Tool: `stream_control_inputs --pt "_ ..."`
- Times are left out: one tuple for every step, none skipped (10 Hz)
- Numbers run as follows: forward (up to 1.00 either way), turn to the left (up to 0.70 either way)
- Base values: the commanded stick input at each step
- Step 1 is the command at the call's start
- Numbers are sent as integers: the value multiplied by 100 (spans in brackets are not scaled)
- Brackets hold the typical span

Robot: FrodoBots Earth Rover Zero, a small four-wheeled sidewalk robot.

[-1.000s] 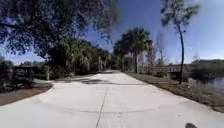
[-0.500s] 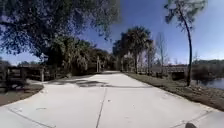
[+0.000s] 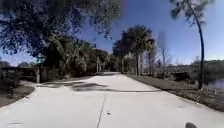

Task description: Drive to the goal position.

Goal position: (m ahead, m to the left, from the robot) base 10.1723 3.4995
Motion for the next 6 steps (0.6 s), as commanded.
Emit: stream_control_inputs --pt "100 -4" --pt "100 -4" --pt "100 -3" --pt "100 -3" --pt "100 -3" --pt "100 -3"
